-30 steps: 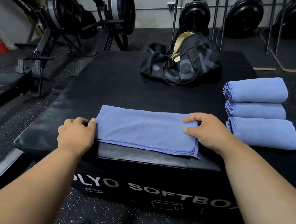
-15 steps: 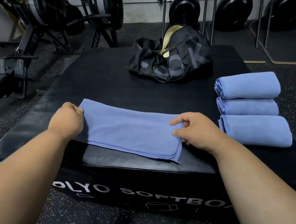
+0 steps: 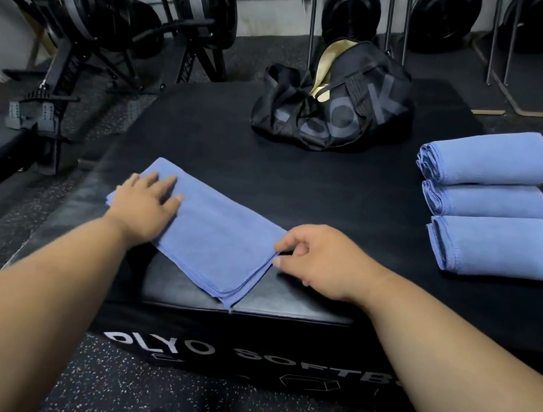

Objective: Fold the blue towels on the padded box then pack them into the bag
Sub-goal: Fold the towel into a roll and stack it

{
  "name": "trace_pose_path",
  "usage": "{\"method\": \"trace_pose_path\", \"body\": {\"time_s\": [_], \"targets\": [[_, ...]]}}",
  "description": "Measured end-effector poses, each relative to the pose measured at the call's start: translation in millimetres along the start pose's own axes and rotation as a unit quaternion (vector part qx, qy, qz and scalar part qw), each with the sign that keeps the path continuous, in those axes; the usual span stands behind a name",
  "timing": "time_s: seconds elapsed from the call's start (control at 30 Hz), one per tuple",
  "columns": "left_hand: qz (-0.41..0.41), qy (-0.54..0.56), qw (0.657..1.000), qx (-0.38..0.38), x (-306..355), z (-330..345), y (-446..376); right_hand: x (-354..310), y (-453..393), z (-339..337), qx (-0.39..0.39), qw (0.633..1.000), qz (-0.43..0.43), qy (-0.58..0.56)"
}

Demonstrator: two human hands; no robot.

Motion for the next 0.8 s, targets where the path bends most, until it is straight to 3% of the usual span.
{"method": "trace_pose_path", "body": {"time_s": [0.13, 0.4, 0.67, 0.8], "targets": [[0.049, 0.025, 0.998, -0.014, 28.5, 25.4, 45.6, -4.1, -0.1, -8.4, 0.066, 0.996, 0.001, 0.06], [0.12, -0.032, 0.99, -0.074, 83.7, 52.1, 122.6, -12.0, 4.8, -21.9, 0.17, 0.981, -0.03, 0.087], [0.21, -0.091, 0.972, -0.05, 136.0, 75.3, 192.6, -15.4, 3.2, -5.6, 0.126, 0.979, -0.059, 0.146], [0.191, -0.061, 0.979, -0.019, 126.9, 80.6, 206.1, -14.7, 1.0, -1.5, 0.093, 0.981, -0.069, 0.154]]}}
Point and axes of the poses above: each hand's wrist, its own y-axis away from the middle knuckle, its own z-axis out of the palm, x = y × z, the point moved 10 cm from there along -y, towards the middle knuckle, and after that the axes turned 7 degrees about -x, right-handed, at the moved point
